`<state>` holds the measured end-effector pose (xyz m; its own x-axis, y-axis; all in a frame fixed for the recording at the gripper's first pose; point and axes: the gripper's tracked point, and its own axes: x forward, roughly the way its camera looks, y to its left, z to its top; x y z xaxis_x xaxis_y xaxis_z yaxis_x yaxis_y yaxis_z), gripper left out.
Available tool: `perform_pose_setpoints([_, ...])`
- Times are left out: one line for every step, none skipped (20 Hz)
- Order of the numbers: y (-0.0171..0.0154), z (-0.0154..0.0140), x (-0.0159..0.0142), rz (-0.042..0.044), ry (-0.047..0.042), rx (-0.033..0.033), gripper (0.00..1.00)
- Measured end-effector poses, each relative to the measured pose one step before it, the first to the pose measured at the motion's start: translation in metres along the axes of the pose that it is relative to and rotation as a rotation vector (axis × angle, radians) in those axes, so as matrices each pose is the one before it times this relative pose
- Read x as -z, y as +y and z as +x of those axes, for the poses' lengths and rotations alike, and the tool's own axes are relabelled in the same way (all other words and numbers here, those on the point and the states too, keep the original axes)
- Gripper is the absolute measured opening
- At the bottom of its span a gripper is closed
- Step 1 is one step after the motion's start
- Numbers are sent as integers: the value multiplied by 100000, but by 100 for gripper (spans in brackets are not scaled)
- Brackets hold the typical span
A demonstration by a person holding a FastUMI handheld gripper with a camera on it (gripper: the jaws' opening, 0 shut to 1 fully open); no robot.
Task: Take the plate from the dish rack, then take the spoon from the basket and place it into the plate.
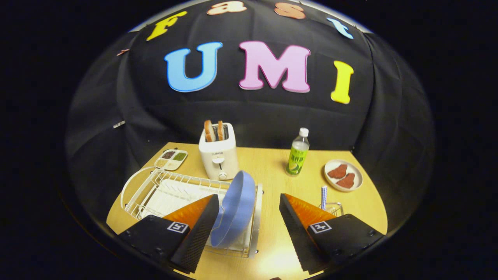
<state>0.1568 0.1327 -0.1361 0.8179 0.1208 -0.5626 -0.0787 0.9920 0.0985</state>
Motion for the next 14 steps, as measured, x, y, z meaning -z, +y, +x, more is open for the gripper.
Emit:
perform_pose_setpoints([61, 589, 467, 2109, 3609, 785, 96])
perform_pose_setpoints([123, 1148, 197, 2138, 2465, 876, 95])
perform_pose_setpoints([-157, 742, 152, 1676, 1887, 1055, 91])
perform_pose_setpoints([28, 639, 108, 1488, 1205, 597, 89])
perform_pose_setpoints([83, 576, 62, 770, 1405, 336, 84])
perform_pose_setpoints([106, 332, 158, -30, 931, 183, 80])
perform_pose_setpoints([137, 352, 187, 7, 689, 241, 72])
perform_pose_setpoints([122, 257, 171, 9, 724, -47, 67])
perform_pose_setpoints([159, 125, 79, -50, 602, -33, 56])
perform_pose_setpoints([85, 89, 118, 55, 438, 648, 49])
perform_pose_setpoints([-35, 24, -194, -164, -805, 696, 34])
perform_pose_setpoints([73, 64, 9, 168, 527, 855, 34])
perform_pose_setpoints([45, -206, 88, 445, 118, 1091, 31])
perform_pose_setpoints([39, -36, 6, 102, -222, 1425, 30])
